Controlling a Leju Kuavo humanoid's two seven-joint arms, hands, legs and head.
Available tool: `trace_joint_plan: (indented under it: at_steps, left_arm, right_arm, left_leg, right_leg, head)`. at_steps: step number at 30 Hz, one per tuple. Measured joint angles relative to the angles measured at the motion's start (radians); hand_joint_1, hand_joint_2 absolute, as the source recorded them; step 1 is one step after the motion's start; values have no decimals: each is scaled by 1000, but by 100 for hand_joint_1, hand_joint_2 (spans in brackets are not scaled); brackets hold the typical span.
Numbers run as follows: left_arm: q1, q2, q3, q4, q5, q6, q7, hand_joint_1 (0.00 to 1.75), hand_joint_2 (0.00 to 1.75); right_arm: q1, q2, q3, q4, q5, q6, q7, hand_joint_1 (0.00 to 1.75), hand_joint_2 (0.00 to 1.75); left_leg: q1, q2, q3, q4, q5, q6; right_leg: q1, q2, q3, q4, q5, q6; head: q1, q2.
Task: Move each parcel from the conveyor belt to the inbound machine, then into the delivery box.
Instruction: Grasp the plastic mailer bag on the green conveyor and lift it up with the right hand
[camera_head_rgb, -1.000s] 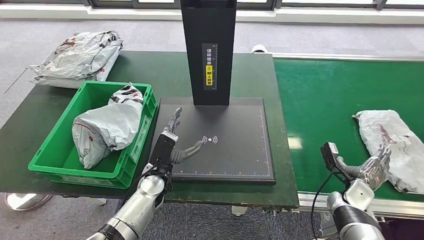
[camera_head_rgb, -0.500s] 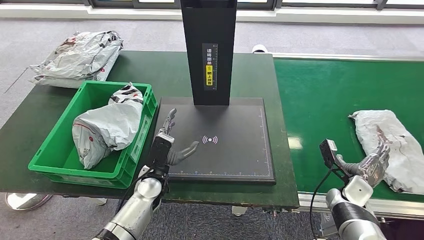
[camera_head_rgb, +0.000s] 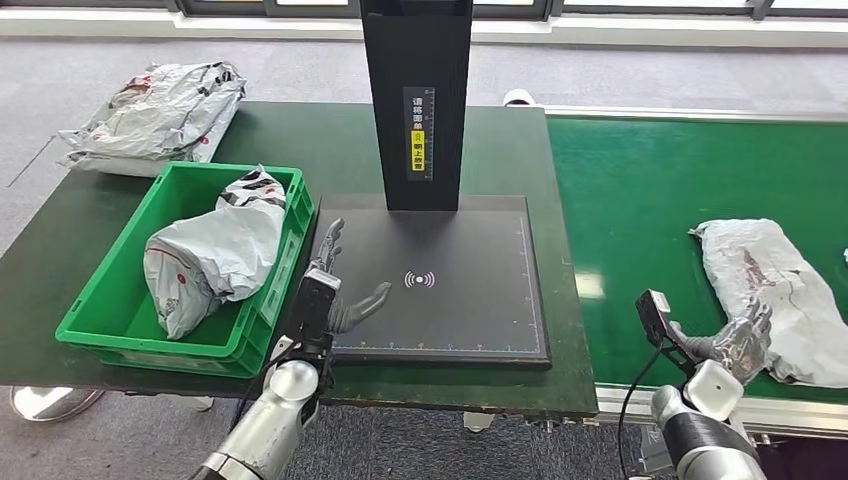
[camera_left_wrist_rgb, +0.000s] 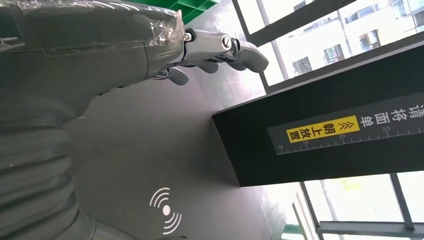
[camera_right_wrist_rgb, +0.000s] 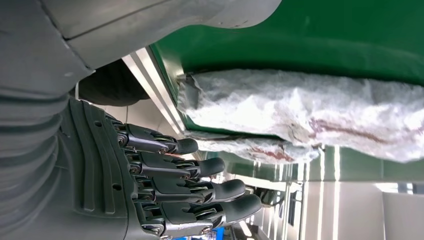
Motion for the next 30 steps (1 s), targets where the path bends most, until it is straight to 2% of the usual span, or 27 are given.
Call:
trace_joint_plan:
  at_steps: [11,30]
  left_arm:
    - [5,1,4,-24,-12,1,14,0,175]
    - [-5,1,11,-13,-7,-5,14,0,175]
  right_arm:
    - [-9,0,0,13,7,52,56,0,175]
    - [-12,0,0,25,21,82,86,0,175]
  left_leg:
    - [0,0,0,0,0,0]
    - [0,0,0,0,0,0]
  right_leg:
    - [0,0,0,0,0,0]
    - [0,0,0,0,0,0]
  head:
    - [0,0]
    - [0,0]
